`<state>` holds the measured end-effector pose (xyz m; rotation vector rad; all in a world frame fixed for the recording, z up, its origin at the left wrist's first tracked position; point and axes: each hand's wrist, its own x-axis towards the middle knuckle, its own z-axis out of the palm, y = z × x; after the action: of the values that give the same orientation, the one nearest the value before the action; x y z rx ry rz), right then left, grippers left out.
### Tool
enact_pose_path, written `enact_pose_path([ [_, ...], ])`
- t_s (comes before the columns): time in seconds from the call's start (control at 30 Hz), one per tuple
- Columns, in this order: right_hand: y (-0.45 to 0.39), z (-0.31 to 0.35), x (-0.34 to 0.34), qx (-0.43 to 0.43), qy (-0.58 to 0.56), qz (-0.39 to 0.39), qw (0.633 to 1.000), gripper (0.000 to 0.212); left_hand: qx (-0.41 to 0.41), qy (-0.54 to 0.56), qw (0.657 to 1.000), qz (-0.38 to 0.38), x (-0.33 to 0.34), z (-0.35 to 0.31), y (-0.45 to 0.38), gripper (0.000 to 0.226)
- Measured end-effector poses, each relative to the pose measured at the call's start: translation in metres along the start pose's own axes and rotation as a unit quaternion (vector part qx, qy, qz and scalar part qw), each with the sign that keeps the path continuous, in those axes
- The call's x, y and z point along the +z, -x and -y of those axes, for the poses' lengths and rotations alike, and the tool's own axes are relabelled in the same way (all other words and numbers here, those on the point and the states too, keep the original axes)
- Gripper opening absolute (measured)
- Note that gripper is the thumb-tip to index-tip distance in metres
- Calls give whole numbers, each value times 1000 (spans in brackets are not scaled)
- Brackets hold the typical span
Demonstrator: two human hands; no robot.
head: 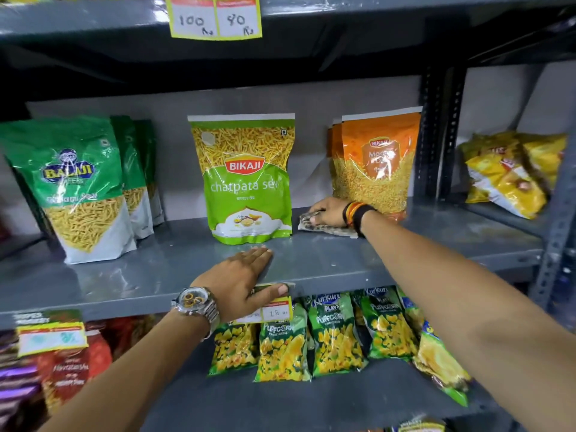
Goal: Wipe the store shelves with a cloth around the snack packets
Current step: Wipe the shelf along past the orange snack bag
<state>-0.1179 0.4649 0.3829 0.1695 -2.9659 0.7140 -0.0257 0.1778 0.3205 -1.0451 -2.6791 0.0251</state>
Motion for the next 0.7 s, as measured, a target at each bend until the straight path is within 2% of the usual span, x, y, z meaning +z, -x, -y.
enact_pose_path([
  [0.07, -2, -1, 18, 3, -10, -40, 999, 31, 0, -1, 1000, 1, 0, 0, 0, 94],
  [0.13, 11, 2, 23, -15, -15, -42, 999, 30, 2, -2, 1000, -4, -1, -1, 1, 91],
  [0.33, 120, 23, 19, -138, -15, 45, 989, 29, 6, 7, 1000, -10, -5, -6, 4, 94],
  [0.47, 192, 27, -6, -116, -37, 121, 985, 27, 5, 12, 1000, -8, -6, -7, 5, 91],
  [0.57, 191, 9, -31, -57, -73, 19, 995, 29, 3, 17, 1000, -8, -8, -5, 6, 93],
  [0.7, 164, -16, -55, -18, -98, -116, 988, 24, -2, 8, 1000, -1, -13, -11, 11, 97],
])
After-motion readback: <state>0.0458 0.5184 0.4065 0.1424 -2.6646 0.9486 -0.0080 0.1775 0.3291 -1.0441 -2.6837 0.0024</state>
